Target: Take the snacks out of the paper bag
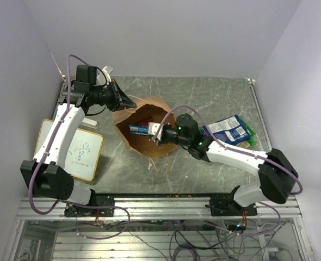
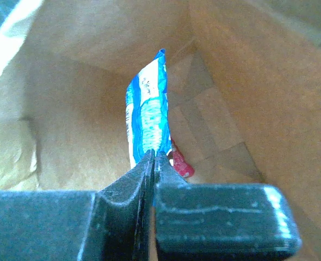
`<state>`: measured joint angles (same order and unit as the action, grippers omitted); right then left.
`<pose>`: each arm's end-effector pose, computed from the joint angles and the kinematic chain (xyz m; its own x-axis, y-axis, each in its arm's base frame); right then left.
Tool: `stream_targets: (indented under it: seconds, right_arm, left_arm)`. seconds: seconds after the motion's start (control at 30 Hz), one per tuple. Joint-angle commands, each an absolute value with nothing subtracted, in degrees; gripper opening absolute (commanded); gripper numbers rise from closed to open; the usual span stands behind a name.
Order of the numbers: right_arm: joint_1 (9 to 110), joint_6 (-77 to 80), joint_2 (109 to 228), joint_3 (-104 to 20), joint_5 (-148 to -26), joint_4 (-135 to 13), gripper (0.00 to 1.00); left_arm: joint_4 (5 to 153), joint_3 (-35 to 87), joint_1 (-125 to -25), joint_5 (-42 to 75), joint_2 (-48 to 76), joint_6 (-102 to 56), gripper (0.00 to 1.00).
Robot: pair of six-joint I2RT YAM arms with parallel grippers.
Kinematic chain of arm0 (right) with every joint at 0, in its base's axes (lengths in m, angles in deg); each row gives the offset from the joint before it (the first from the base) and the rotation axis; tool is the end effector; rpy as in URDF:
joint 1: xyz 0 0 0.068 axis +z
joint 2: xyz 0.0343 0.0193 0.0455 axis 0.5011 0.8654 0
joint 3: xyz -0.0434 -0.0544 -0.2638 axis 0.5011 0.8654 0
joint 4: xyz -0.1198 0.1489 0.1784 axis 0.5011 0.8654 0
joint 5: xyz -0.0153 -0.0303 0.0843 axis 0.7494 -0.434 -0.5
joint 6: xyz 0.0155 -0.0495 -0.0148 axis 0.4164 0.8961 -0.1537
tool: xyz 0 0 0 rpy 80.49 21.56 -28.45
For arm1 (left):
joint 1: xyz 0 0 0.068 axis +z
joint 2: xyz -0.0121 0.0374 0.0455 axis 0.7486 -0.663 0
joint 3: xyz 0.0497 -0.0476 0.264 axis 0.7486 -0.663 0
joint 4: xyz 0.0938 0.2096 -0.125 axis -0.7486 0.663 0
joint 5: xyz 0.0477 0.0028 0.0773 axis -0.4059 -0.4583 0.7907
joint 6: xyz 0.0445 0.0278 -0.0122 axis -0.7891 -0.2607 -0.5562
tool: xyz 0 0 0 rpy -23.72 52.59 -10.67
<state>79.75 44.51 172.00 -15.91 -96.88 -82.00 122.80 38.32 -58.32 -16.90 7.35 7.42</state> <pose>0.2079 0.2611 0.2590 0.4086 -0.3857 -0.8272 -0.8318 0.2157 -0.5114 0.2953 -0.0753 0.3806 -0.8889 -0.3580 -0.2860 0.0455 0.5521 -0.8326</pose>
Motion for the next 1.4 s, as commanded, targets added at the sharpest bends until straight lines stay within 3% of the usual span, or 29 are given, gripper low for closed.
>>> stream_targets:
  seconds: [0.0, 0.3, 0.5, 0.67, 0.87, 1.1, 1.27, 1.37]
  right_arm:
    - [79.9, 55.1, 165.1, -19.4, -101.9, -65.1, 0.00]
    - [79.9, 56.0, 153.3, -28.7, -103.9, -49.5, 0.00]
    - [79.9, 55.8, 150.1, -35.8, -102.2, -50.4, 0.00]
    - [79.7, 51.0, 149.5, -37.2, -92.4, -58.2, 0.00]
    - [72.9, 34.6, 152.4, -36.5, -76.2, -61.4, 0.00]
    - [61.4, 6.2, 153.0, -33.0, -56.1, -52.0, 0.00]
    - [51.8, -8.4, 150.2, -26.2, -55.3, -47.1, 0.00]
    - [43.9, -14.0, 149.3, -23.4, -64.3, -44.6, 0.00]
  left_arm:
    - [121.8, 40.6, -57.8, -16.2, 6.6, 6.6, 0.07]
    - [121.4, 40.4, -57.8, -16.6, 5.2, 6.9, 0.07]
    - [120.7, 39.9, -57.8, -17.1, 5.1, 7.7, 0.07]
    - [120.3, 38.9, -57.8, -17.3, 5.9, 7.9, 0.07]
    - [121.0, 39.2, -57.8, -17.6, 6.3, 7.2, 0.07]
    - [120.5, 39.0, -57.9, -17.7, 6.4, 7.5, 0.07]
    - [120.2, 38.8, -58.0, -17.7, 6.3, 7.7, 0.07]
    - [120.2, 38.5, -58.0, -17.8, 6.2, 7.8, 0.07]
